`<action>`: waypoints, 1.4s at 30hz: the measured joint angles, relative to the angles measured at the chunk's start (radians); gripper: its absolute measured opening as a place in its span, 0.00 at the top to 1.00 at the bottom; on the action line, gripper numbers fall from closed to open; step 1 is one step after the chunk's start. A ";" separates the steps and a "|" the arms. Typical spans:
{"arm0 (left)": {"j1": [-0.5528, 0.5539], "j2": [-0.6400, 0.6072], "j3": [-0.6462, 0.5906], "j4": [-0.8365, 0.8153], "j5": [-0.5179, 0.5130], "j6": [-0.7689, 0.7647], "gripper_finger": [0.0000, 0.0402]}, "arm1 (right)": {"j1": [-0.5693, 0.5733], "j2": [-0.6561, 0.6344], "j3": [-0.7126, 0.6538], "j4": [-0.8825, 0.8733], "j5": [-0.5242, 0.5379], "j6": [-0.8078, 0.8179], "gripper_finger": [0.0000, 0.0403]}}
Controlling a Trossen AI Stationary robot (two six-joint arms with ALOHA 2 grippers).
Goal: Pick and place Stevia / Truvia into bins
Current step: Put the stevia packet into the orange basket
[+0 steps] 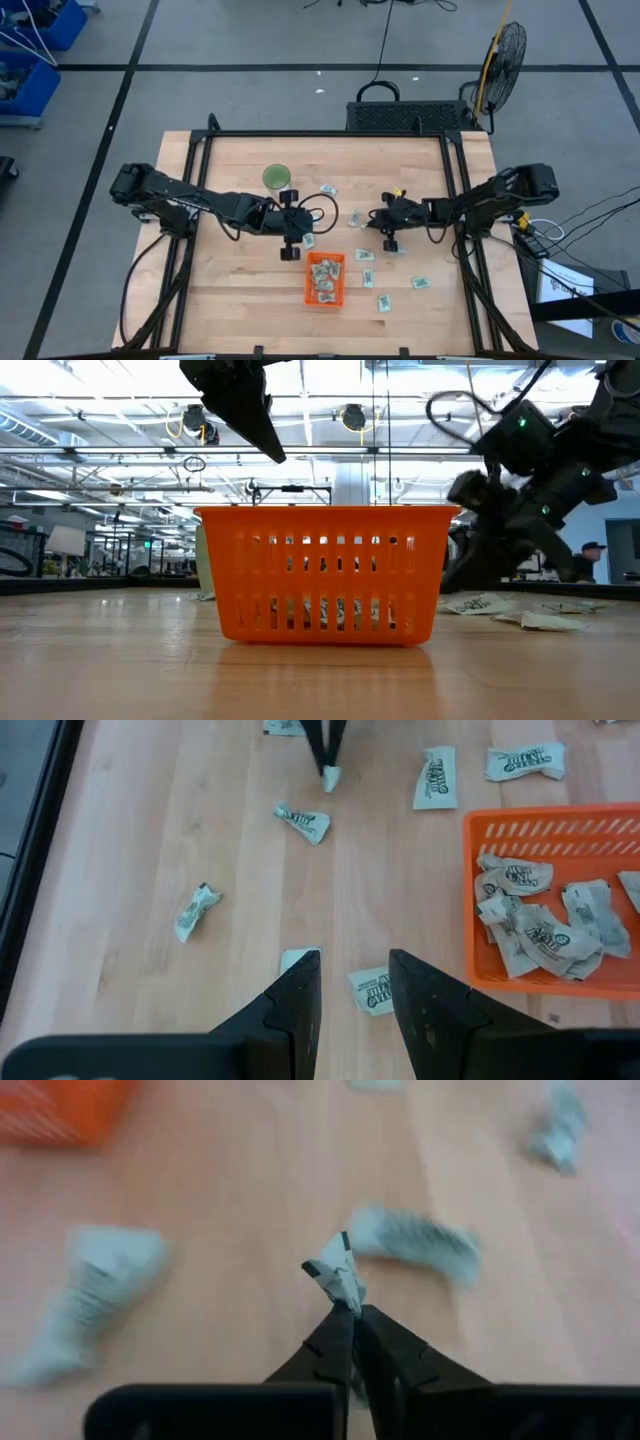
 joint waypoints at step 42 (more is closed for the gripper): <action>0.007 0.000 -0.001 -0.031 -0.144 0.018 0.68 | 0.276 0.305 0.671 -0.293 -0.303 -0.300 0.90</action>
